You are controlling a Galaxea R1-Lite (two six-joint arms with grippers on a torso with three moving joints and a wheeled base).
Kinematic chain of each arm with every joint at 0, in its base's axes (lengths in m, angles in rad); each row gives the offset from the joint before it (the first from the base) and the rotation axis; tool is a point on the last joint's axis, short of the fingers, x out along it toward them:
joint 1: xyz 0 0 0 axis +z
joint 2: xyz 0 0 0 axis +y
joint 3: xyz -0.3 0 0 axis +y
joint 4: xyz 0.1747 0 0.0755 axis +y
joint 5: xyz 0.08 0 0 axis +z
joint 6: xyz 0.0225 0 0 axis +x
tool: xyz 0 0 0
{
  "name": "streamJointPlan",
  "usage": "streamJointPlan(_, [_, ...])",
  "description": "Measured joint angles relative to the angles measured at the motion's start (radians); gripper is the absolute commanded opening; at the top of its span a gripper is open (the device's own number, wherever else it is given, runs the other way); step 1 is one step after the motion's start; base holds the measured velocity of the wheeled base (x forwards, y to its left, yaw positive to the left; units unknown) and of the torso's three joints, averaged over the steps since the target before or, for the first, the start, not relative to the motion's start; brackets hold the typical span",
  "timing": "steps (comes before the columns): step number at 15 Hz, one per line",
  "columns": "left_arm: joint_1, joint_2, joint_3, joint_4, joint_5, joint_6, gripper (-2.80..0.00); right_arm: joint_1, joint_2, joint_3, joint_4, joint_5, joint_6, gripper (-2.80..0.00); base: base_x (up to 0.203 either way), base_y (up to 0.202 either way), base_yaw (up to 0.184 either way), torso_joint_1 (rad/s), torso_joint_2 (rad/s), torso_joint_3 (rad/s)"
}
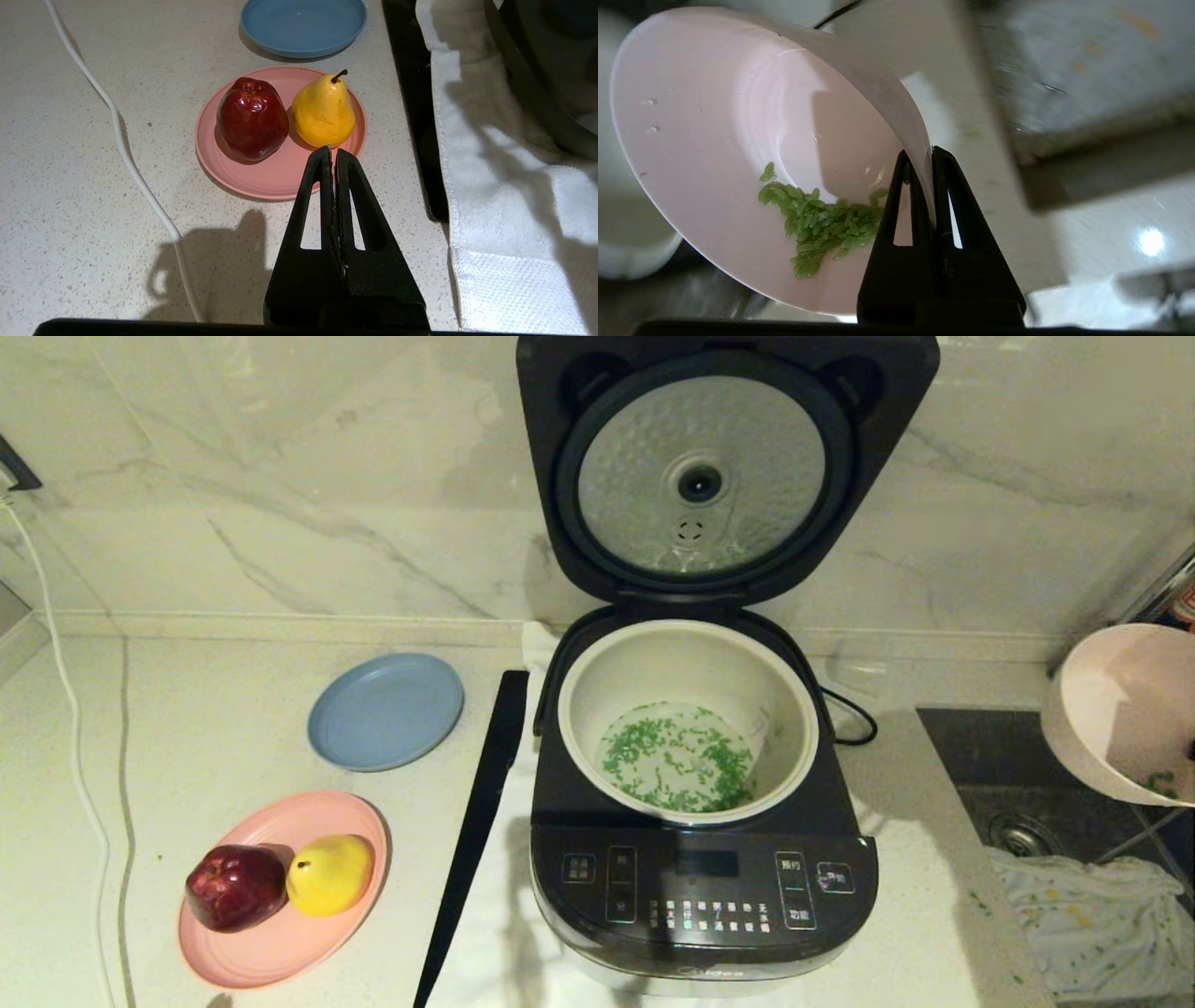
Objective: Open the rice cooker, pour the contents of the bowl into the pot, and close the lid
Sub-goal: Fill a bowl with water from the tap
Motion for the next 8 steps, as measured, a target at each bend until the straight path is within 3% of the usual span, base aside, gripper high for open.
streamJointPlan(4, [0.000,0.000,0.000,0.000,0.000,0.000,-2.80,-0.448,0.155,0.033,-0.026,0.213,-0.048,-2.80,0.000,0.000,0.000,0.000,0.00,0.000])
streamJointPlan(8, [0.000,0.000,0.000,0.000,0.000,-0.001,-2.80,-0.745,0.385,0.035,-0.051,0.370,-0.147,-2.80,0.000,0.000,0.000,0.000,0.00,0.000])
